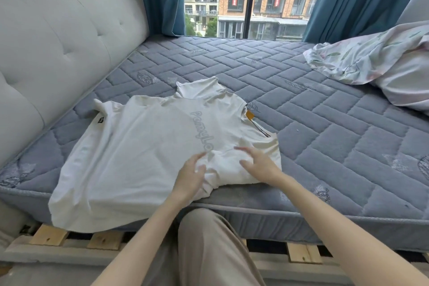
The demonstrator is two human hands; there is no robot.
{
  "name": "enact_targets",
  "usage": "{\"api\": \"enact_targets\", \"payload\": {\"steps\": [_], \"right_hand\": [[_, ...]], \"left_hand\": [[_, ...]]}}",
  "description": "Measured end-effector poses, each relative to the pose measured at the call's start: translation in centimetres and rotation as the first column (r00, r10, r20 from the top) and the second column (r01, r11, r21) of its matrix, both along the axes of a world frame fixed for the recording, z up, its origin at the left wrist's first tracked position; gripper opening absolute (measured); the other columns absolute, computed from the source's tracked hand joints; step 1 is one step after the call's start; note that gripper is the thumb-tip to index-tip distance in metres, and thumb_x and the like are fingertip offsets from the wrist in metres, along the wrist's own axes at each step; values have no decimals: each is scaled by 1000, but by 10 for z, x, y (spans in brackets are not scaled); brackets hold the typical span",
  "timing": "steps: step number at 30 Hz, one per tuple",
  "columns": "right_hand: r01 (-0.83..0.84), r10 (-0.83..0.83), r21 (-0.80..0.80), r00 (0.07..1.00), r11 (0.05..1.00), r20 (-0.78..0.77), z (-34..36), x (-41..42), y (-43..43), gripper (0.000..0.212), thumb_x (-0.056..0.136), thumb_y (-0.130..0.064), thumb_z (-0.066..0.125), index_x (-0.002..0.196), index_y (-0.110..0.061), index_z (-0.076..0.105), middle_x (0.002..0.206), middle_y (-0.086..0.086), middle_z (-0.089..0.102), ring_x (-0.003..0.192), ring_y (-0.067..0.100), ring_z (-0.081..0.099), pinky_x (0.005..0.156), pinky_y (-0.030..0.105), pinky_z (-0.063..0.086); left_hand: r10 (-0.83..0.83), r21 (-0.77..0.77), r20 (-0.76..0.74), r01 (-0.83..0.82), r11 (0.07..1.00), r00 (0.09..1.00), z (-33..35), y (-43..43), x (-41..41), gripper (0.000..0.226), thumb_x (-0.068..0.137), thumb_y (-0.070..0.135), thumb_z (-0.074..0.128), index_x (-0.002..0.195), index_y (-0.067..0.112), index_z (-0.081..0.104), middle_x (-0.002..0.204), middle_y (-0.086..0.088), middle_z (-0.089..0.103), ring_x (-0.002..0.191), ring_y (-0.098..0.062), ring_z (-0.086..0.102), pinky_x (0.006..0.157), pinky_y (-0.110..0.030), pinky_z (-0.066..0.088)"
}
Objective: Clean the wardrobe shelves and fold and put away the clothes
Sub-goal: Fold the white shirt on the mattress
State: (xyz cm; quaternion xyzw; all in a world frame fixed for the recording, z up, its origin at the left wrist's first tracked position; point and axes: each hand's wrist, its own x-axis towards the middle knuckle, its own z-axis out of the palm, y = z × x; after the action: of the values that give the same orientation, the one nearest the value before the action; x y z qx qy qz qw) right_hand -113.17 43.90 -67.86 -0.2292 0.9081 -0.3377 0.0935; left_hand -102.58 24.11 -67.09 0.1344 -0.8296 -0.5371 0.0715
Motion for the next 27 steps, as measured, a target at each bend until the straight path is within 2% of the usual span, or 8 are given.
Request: {"api": "enact_targets", "payload": {"steps": [3, 6, 10, 12, 16, 19, 24, 27], "right_hand": [[-7, 11, 348, 1000, 937, -9, -33, 6, 17, 53, 100, -42, 42, 150, -38, 27, 162, -1, 9, 149, 26, 4, 119, 44, 9], [109, -106, 253, 994, 961, -28, -45, 11, 37, 62, 97, -52, 43, 153, -36, 19, 163, 2, 8, 149, 24, 6, 118, 40, 12], [289, -283, 53, 955, 956, -93, -49, 15, 57, 66, 90, -45, 62, 142, -12, 41, 139, 8, 50, 130, 27, 41, 109, 40, 33], [402, -396, 19, 910, 916, -124, -52, 22, 63, 51, 87, -44, 66, 123, -10, 56, 121, 10, 53, 120, 29, 41, 101, 39, 36], [442, -436, 42, 893, 896, -110, -57, 29, 66, 29, 92, -43, 59, 101, -16, 67, 129, 12, 42, 123, 33, 32, 103, 41, 29], [457, -455, 38, 889, 889, -61, -57, 18, 64, 23, 93, -38, 59, 97, -16, 68, 131, 11, 49, 121, 37, 40, 95, 33, 25], [493, -508, -263, 861, 829, 12, -43, 21, 66, 14, 96, -29, 58, 93, -16, 60, 111, 3, 56, 108, 25, 40, 91, 33, 33], [512, -535, -350, 844, 785, 35, -38, 25, 71, 16, 95, -28, 60, 84, -16, 59, 86, 2, 60, 88, 19, 46, 78, 35, 40]], "left_hand": [[-244, -406, 189, 301, 863, 951, -30, 18, -11, 52, 97, 35, 46, 147, 32, 30, 158, 0, 24, 147, -24, 17, 119, -48, 11], [-253, -629, 362, 435, 644, 897, -48, 23, -11, 75, 95, 54, 42, 153, 33, -1, 162, -2, -4, 148, -27, -8, 118, -49, -7], [-252, -578, 196, 319, 751, 948, -51, 7, 2, 83, 96, 42, 50, 152, 30, -10, 161, -11, 2, 149, -23, -1, 119, -35, 4], [-193, -580, 94, 211, 786, 977, -52, -1, 14, 90, 92, 37, 59, 152, 28, -7, 159, -12, 8, 148, -23, 8, 115, -32, 21], [100, -540, -112, -145, 829, 989, -52, 3, 31, 77, 71, 48, 76, 131, 15, 41, 126, -5, 41, 116, -22, 38, 94, -25, 36], [284, -463, 79, -217, 859, 956, -43, 21, 31, 61, 73, 68, 63, 104, 16, 54, 110, -2, 52, 108, -23, 46, 92, -31, 39], [369, -461, 348, -185, 868, 862, -42, 27, 22, 69, 81, 73, 46, 112, 13, 63, 125, -10, 55, 121, -32, 44, 101, -41, 33], [363, -436, 332, -199, 878, 871, -42, 27, 25, 50, 84, 65, 50, 100, 23, 68, 121, -6, 55, 119, -30, 43, 101, -43, 29]]}}
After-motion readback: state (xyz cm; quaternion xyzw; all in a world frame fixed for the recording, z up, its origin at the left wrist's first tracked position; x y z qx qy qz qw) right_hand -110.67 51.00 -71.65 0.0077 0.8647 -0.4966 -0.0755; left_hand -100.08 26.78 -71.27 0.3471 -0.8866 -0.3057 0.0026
